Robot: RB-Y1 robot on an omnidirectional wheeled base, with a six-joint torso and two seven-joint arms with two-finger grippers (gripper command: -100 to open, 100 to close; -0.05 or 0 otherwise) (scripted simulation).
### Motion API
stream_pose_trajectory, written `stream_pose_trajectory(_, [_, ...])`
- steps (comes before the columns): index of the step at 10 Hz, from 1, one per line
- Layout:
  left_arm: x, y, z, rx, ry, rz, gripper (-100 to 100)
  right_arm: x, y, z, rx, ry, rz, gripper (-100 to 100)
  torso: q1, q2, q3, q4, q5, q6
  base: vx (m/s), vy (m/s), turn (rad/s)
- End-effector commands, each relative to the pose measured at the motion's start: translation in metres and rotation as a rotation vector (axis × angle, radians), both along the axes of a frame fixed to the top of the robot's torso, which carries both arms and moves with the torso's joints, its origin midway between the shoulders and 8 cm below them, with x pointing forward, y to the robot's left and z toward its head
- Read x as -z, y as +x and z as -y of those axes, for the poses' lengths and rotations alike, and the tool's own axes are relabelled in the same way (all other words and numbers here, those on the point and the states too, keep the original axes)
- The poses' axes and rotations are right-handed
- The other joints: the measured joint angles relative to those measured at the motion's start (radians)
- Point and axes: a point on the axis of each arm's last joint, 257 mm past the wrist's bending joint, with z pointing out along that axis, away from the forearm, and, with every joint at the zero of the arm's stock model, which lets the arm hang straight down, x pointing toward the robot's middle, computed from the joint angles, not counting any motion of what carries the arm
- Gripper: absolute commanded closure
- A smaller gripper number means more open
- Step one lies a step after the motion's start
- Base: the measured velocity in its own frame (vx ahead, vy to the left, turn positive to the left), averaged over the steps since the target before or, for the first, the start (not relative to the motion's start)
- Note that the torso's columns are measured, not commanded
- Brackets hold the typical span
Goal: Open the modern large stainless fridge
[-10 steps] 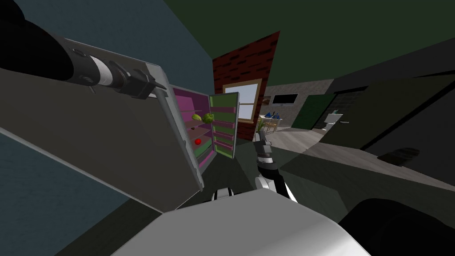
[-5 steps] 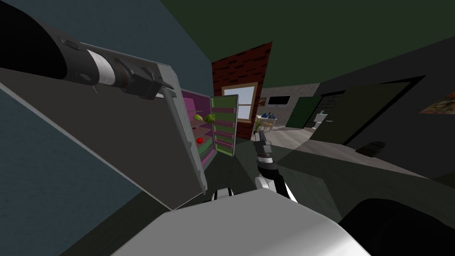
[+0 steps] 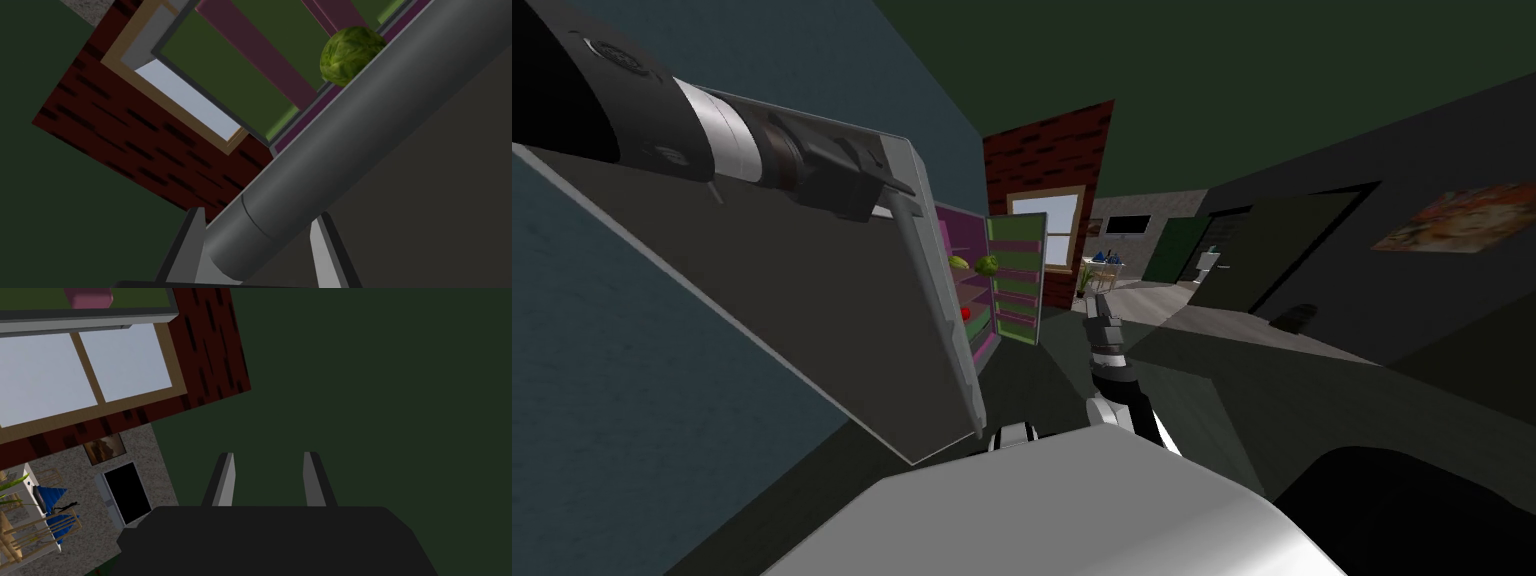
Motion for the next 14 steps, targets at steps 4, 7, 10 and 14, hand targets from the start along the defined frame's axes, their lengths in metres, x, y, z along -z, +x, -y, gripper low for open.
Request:
stream_pose_trajectory(4, [0.002,-0.032,0.043,0.127,-0.001,-0.001,100,0.0,0.0,0.0,0.0,0.0,0.0,0,-0.002,0.002,0.002,0.0,0.001,-0.003,-0.13,0.153,-0.117])
stream_pose_trajectory(7, [-0.023,-0.051,0.037,0.081,0.001,0.001,-100,0.0,0.0,0.0,0.0,0.0,0.0,0,-0.005,-0.009,-0.006,-0.003,-0.002,-0.001,0.05,0.042,-0.073])
stream_pose_trajectory(10, [-0.034,-0.064,0.037,0.067,0.001,0.001,-100,0.0,0.0,0.0,0.0,0.0,0.0,0,-0.004,-0.008,-0.007,-0.003,-0.002,0.001,0.04,0.011,-0.057])
stream_pose_trajectory(14, [-0.05,-0.085,0.04,0.048,0.0,0.002,-100,0.0,0.0,0.0,0.0,0.0,0.0,0,0.0,0.003,0.002,0.002,0.0,-0.001,0.047,0.022,-0.055])
